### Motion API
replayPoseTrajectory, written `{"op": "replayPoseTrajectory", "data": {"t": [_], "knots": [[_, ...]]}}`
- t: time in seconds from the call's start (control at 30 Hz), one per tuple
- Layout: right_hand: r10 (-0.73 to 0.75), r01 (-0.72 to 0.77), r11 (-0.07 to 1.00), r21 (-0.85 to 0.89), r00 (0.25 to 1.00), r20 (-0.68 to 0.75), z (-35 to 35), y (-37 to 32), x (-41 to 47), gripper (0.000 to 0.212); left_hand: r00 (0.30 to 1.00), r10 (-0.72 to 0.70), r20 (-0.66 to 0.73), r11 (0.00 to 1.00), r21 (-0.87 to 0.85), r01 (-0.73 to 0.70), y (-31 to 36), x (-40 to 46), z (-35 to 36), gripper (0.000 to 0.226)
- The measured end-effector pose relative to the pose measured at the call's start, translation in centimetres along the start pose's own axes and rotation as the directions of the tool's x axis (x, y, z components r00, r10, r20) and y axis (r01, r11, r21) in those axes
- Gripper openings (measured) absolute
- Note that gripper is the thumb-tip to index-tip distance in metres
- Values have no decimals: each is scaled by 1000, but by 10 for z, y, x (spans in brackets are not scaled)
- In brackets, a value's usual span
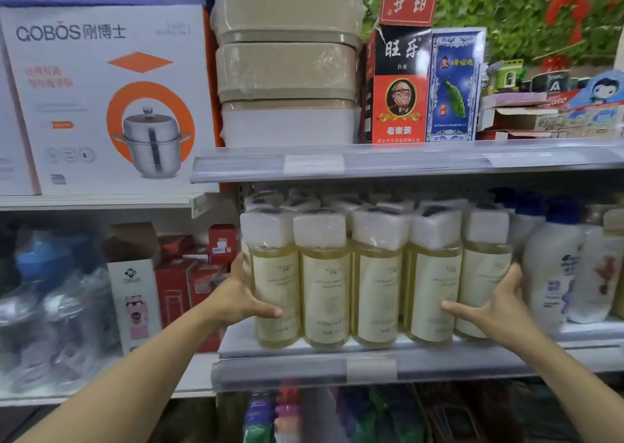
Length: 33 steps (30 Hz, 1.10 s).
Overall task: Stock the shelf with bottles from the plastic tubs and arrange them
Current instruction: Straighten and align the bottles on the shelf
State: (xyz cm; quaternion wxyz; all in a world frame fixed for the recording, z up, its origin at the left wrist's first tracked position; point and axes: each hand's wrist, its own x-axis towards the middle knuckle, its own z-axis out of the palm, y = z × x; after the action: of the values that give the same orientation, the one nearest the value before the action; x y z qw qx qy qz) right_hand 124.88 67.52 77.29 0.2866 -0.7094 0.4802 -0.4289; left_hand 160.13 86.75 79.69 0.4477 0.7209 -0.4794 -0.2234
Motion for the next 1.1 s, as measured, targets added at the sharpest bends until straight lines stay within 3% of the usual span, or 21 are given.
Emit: {"op": "replayPoseTrajectory", "data": {"t": [0.27, 0.4, 0.83, 1.1], "knots": [[22, -23, 999, -30, 999, -39, 6, 0, 0, 133, 999, 49, -14, 995, -83, -50, -8, 8, 5, 147], [18, -19, 999, -25, 1000, -25, 10, -3, -2, 132, 997, 72, -29, 994, -77, -74, -10, 9, 6, 157], [37, -40, 997, -61, 999, -39, 19, -13, -10, 137, 980, 97, -172, 995, -12, -101, -9, 8, 13, 125], [56, -57, 998, -31, 998, -30, 19, -13, -16, 142, 966, 91, -240, 996, 22, -89, -6, 1, 25, 121]]}}
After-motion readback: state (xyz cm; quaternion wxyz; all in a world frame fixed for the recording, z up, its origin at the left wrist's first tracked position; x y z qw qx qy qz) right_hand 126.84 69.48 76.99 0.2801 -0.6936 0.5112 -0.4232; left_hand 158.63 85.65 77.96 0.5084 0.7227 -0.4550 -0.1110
